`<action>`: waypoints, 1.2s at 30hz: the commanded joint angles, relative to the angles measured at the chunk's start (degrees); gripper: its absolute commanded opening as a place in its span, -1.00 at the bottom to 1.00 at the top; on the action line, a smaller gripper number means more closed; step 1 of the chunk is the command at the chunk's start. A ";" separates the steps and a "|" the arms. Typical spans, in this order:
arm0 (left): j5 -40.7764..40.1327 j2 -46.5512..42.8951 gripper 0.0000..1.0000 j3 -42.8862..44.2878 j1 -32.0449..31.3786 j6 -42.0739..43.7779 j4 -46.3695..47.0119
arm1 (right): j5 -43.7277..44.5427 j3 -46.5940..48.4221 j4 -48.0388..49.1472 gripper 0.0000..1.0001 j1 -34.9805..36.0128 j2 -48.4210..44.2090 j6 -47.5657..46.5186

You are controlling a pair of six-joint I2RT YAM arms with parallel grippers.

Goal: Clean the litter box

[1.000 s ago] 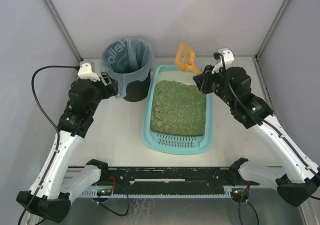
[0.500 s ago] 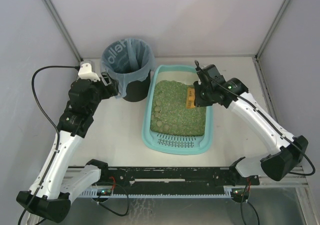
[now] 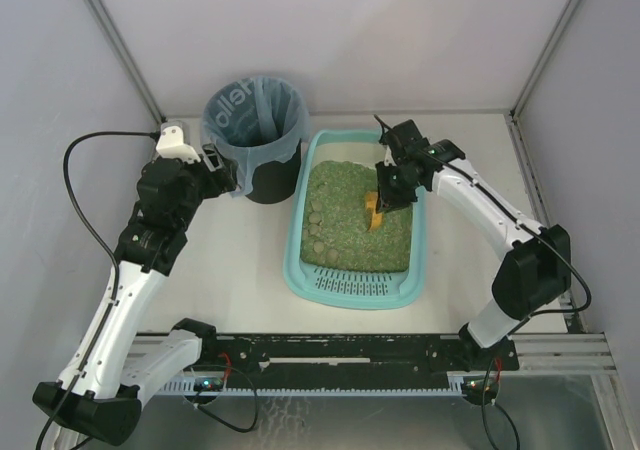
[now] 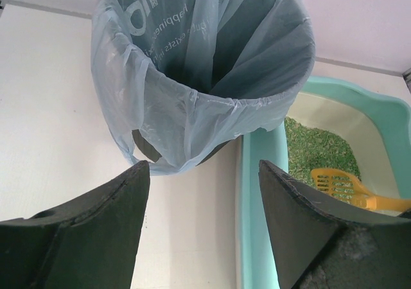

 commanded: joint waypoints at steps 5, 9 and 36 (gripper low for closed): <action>0.39 -0.30 0.46 -1.25 0.34 -0.33 2.22 | -5.13 -0.57 6.56 -0.55 -1.51 1.35 -0.99; 0.55 -0.16 0.46 -1.23 0.35 -0.33 2.27 | -1.63 0.05 6.32 -0.21 -2.15 -1.14 -1.10; 0.82 -0.48 0.46 -1.58 0.36 -0.20 2.51 | 17.11 -0.88 8.94 0.16 -2.37 -16.49 -2.16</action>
